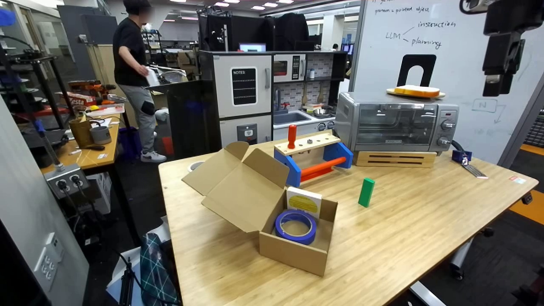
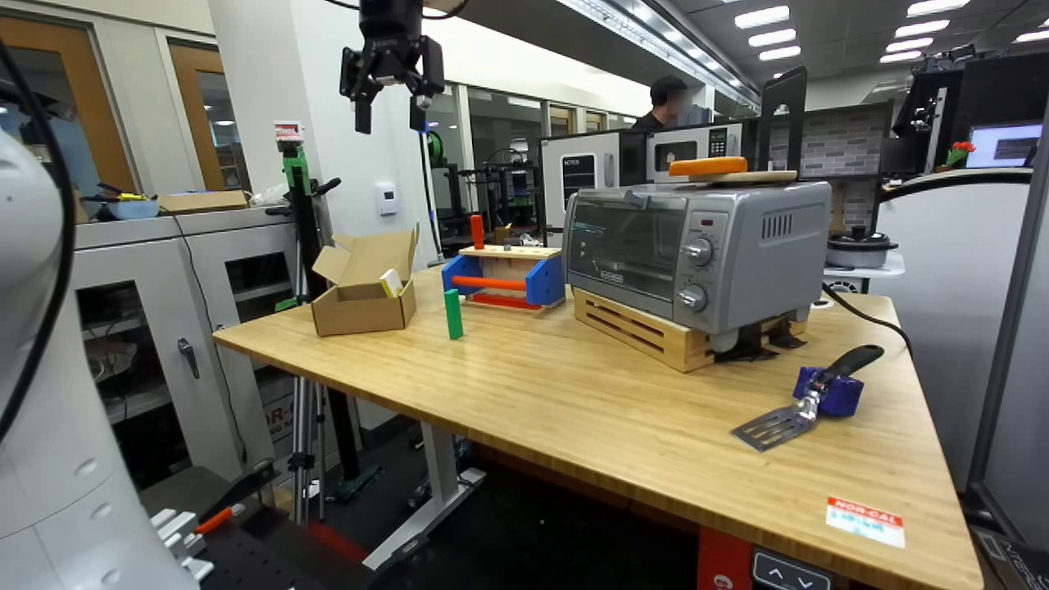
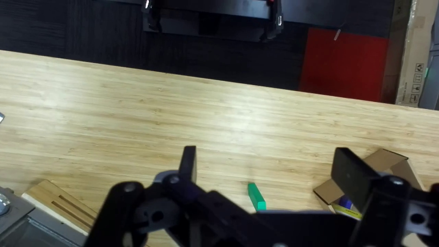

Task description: Pick up the green box and place it in the box

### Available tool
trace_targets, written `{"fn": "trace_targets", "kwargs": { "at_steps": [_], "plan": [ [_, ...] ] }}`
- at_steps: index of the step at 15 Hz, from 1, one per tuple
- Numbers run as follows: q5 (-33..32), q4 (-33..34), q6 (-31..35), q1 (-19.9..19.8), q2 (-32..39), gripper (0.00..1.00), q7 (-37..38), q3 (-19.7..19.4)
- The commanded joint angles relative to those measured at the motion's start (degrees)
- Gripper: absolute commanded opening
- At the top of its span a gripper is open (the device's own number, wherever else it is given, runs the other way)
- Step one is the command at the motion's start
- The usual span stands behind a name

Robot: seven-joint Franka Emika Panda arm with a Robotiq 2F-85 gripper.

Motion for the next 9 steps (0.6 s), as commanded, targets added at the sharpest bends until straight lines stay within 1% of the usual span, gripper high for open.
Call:
{"fn": "trace_targets", "kwargs": {
  "at_steps": [1, 4, 6, 9],
  "plan": [
    [-0.5, 3.5, 0.3, 0.9, 4.6, 1.00, -0.7, 1.4],
    [-0.1, 8.1, 1.6, 1.5, 9.6, 1.00, 0.5, 2.5],
    [0.9, 12.9, 2.9, 2.0, 13.9, 1.00, 0.5, 3.0],
    [3.8, 22.1, 2.9, 3.1, 22.1, 1.00, -0.9, 3.9]
  ]
}}
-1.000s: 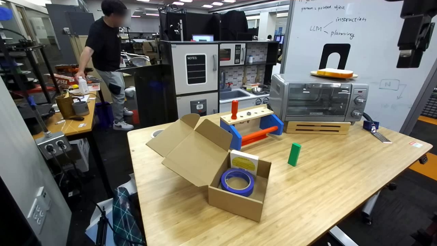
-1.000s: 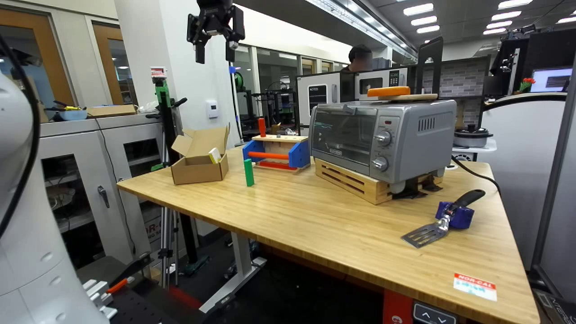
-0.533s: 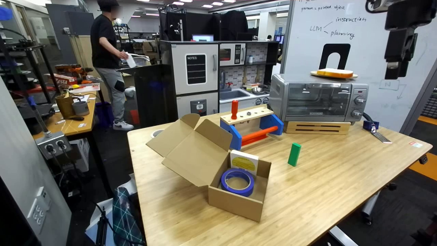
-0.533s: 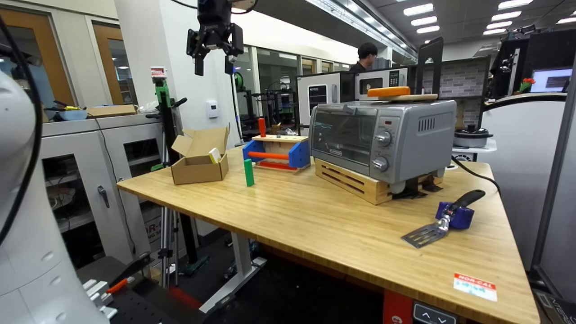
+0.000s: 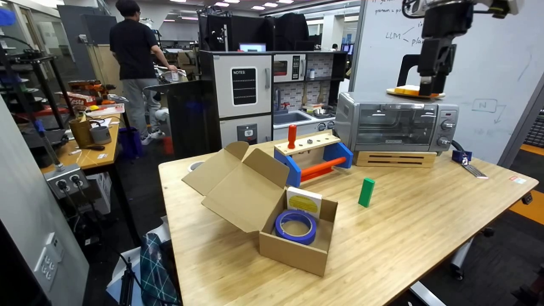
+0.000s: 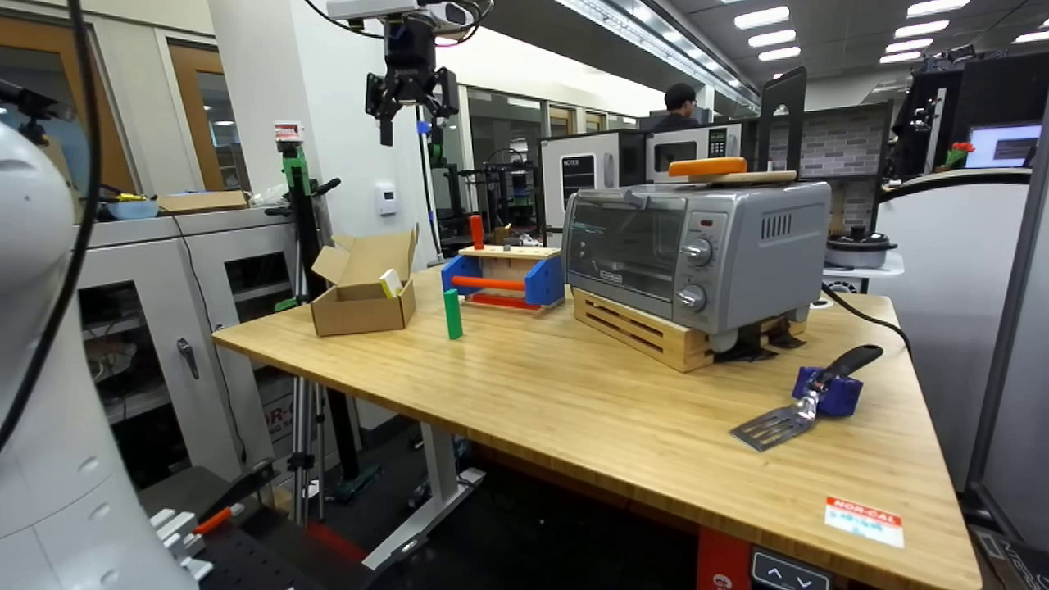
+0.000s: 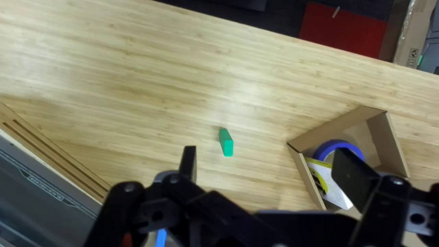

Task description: Pick up the green box and place it in the box

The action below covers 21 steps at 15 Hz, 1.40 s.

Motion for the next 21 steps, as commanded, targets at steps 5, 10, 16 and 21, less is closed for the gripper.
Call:
{"fn": "trace_targets", "kwargs": {
  "at_steps": [5, 10, 16, 21],
  "plan": [
    [3.8, 21.6, -3.8, 0.9, 17.4, 1.00, 0.6, 2.0],
    [2.7, 24.5, -2.1, 0.7, 19.4, 1.00, 0.4, 1.9],
    [2.7, 27.3, -3.7, 0.5, 21.0, 1.00, 0.4, 1.8],
    [2.7, 27.5, -3.8, 0.5, 21.1, 1.00, 0.4, 1.8]
  ]
}}
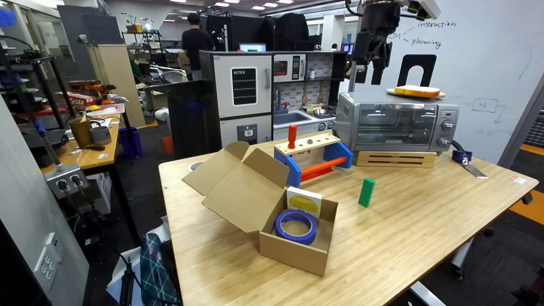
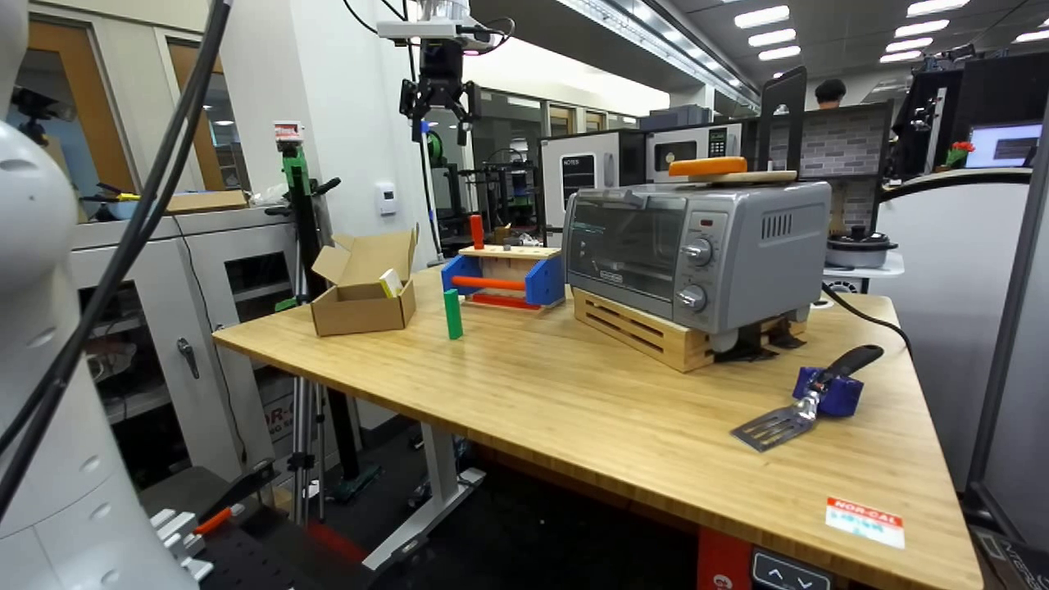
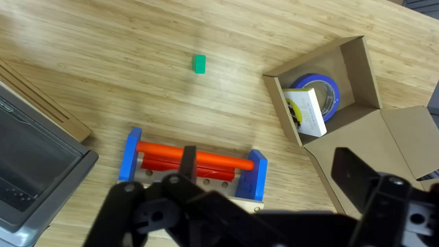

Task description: Pick up the green box and place it in the box

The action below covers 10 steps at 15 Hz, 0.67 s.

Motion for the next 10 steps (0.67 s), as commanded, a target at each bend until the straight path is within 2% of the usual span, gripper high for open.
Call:
{"fn": "trace_targets", "kwargs": {
  "at_steps": [1, 10],
  "plan": [
    [-0.1, 0.3, -0.2, -0.3, 0.1, 1.00, 0.1, 0.4],
    [-7.9, 1.0, -0.6, 0.8, 2.3, 1.00, 4.2, -0.2]
  ]
}}
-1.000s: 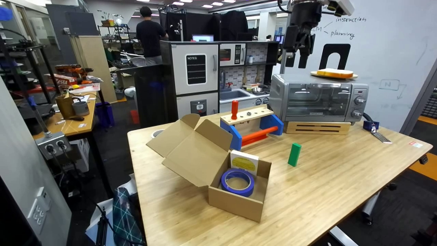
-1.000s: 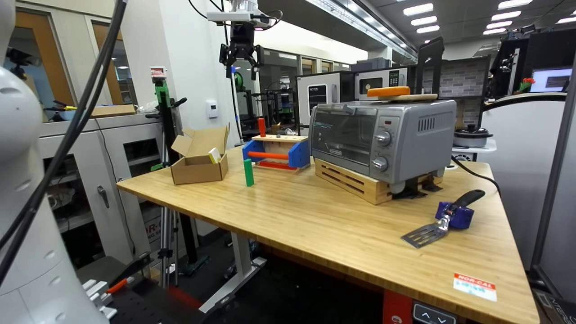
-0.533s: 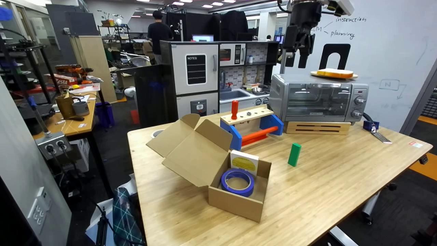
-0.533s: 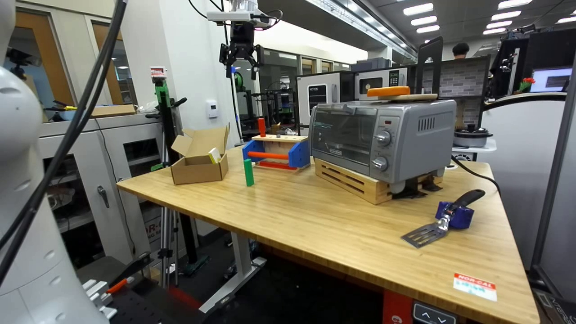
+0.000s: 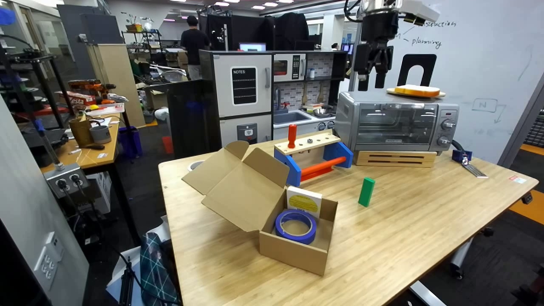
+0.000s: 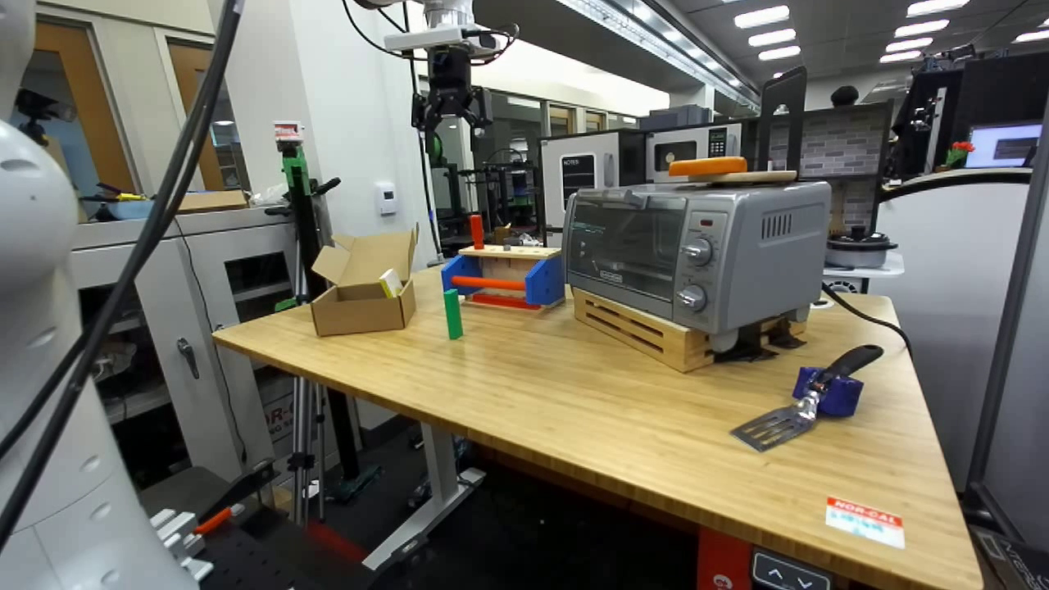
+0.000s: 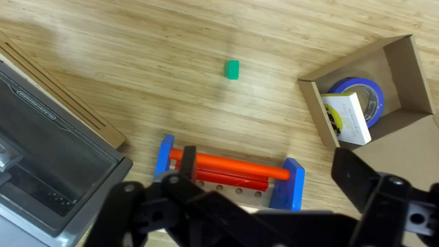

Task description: Pick up the green box and place it in the box

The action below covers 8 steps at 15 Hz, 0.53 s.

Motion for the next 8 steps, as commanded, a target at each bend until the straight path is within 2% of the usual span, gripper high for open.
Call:
{"fn": "trace_targets", "kwargs": {
  "at_steps": [1, 8],
  "plan": [
    [-2.7, 0.9, -0.4, 0.7, 1.1, 1.00, 2.7, -0.2],
    [-1.7, 0.3, 0.1, 0.2, 1.4, 1.00, 3.2, 0.0]
  ]
}}
